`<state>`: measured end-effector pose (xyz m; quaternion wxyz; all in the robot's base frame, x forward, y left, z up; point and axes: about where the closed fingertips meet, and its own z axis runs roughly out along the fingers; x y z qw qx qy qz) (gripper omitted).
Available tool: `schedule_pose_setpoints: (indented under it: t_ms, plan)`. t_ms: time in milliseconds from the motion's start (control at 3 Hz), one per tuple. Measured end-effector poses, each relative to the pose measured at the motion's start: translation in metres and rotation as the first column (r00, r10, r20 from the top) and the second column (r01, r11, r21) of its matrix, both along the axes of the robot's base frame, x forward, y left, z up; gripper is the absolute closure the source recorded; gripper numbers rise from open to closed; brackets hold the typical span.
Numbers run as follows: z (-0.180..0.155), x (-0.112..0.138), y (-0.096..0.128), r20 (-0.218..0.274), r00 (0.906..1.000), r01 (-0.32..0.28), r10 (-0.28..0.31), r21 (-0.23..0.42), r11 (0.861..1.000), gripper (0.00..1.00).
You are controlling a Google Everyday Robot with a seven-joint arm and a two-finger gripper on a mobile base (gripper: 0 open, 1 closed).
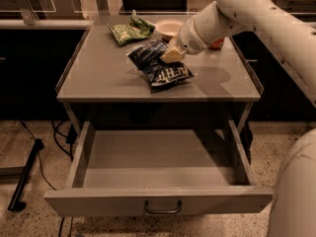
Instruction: Pick blue chip bag from top drawer and place on counter
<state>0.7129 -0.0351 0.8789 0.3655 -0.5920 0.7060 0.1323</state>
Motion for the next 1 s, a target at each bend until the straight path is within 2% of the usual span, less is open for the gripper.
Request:
schedule_pose_setpoints:
  t_ms: [333,667,1000]
  plan:
    - [-0.0142,-0.0008,-0.0028,-0.029,0.9996,0.003,-0.002,0.007,1.000,1.00]
    - [-0.0150,-0.0008,-0.0029,-0.030,0.9995,0.003,-0.002,0.008,1.000,0.82]
    - [-0.0151,-0.0008,-0.0029,-0.030,0.9995,0.003,-0.002,0.008,1.000,0.52]
